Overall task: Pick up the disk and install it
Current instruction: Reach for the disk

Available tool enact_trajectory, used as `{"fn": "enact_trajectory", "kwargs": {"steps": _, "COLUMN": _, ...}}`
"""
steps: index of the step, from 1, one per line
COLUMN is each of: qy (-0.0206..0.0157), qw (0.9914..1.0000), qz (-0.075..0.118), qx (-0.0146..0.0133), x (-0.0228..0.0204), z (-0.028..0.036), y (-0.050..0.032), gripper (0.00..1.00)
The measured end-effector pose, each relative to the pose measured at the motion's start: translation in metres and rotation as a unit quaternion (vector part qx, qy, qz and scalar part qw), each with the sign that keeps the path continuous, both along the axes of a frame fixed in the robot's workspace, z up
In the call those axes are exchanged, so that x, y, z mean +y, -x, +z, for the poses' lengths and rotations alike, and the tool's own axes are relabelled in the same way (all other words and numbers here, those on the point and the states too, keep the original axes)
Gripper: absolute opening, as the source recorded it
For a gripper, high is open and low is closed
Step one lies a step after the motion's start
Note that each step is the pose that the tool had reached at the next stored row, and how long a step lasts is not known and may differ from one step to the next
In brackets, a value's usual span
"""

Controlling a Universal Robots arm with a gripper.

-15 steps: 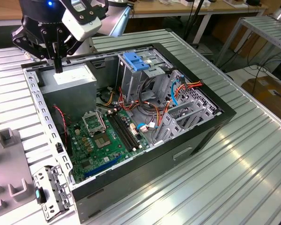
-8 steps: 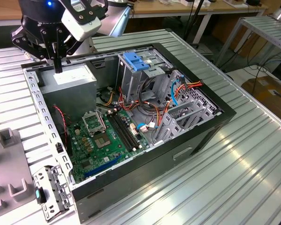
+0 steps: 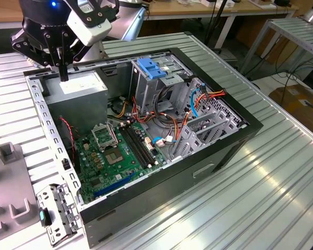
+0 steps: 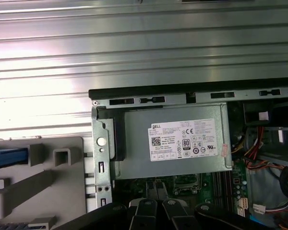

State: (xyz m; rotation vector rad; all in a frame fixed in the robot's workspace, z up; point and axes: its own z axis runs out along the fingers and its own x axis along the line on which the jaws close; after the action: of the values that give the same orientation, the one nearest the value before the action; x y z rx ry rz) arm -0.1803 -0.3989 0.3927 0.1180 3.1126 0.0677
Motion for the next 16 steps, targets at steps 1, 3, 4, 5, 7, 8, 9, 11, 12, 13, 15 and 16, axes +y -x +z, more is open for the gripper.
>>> {"fn": "enact_trajectory", "kwargs": {"steps": 1, "qy": 0.0000, "qw": 1.00000, "qz": 0.000, "qx": 0.0000, "x": 0.0000, "z": 0.0000, "y": 0.0003, "gripper": 0.11}}
{"fn": "enact_trajectory", "kwargs": {"steps": 3, "qy": 0.0000, "qw": 1.00000, "qz": 0.000, "qx": 0.0000, "x": 0.0000, "z": 0.0000, "y": 0.0006, "gripper": 0.11}}
{"fn": "enact_trajectory", "kwargs": {"steps": 4, "qy": 0.0000, "qw": 1.00000, "qz": 0.000, "qx": 0.0000, "x": 0.0000, "z": 0.0000, "y": 0.0008, "gripper": 0.11}}
{"fn": "enact_trajectory", "kwargs": {"steps": 5, "qy": 0.0000, "qw": 1.00000, "qz": 0.000, "qx": 0.0000, "x": 0.0000, "z": -0.0001, "y": 0.0009, "gripper": 0.11}}
{"fn": "enact_trajectory", "kwargs": {"steps": 7, "qy": 0.0000, "qw": 1.00000, "qz": 0.000, "qx": 0.0000, "x": 0.0000, "z": -0.0001, "y": 0.0013, "gripper": 0.11}}
{"fn": "enact_trajectory", "kwargs": {"steps": 8, "qy": 0.0000, "qw": 1.00000, "qz": 0.000, "qx": 0.0000, "x": 0.0000, "z": -0.0001, "y": 0.0015, "gripper": 0.11}}
{"fn": "enact_trajectory", "kwargs": {"steps": 9, "qy": 0.0000, "qw": 1.00000, "qz": 0.000, "qx": 0.0000, "x": 0.0000, "z": -0.0001, "y": 0.0017, "gripper": 0.11}}
{"fn": "enact_trajectory", "kwargs": {"steps": 11, "qy": 0.0000, "qw": 1.00000, "qz": 0.000, "qx": 0.0000, "x": 0.0000, "z": -0.0002, "y": 0.0021, "gripper": 0.11}}
{"fn": "enact_trajectory", "kwargs": {"steps": 12, "qy": 0.0000, "qw": 1.00000, "qz": 0.000, "qx": 0.0000, "x": 0.0000, "z": -0.0002, "y": 0.0023, "gripper": 0.11}}
{"fn": "enact_trajectory", "kwargs": {"steps": 13, "qy": 0.0000, "qw": 1.00000, "qz": 0.000, "qx": 0.0000, "x": 0.0000, "z": -0.0002, "y": 0.0025, "gripper": 0.11}}
{"fn": "enact_trajectory", "kwargs": {"steps": 15, "qy": 0.0000, "qw": 1.00000, "qz": 0.000, "qx": 0.0000, "x": 0.0000, "z": -0.0002, "y": 0.0029, "gripper": 0.11}}
{"fn": "enact_trajectory", "kwargs": {"steps": 16, "qy": 0.0000, "qw": 1.00000, "qz": 0.000, "qx": 0.0000, "x": 0.0000, "z": -0.0002, "y": 0.0032, "gripper": 0.11}}
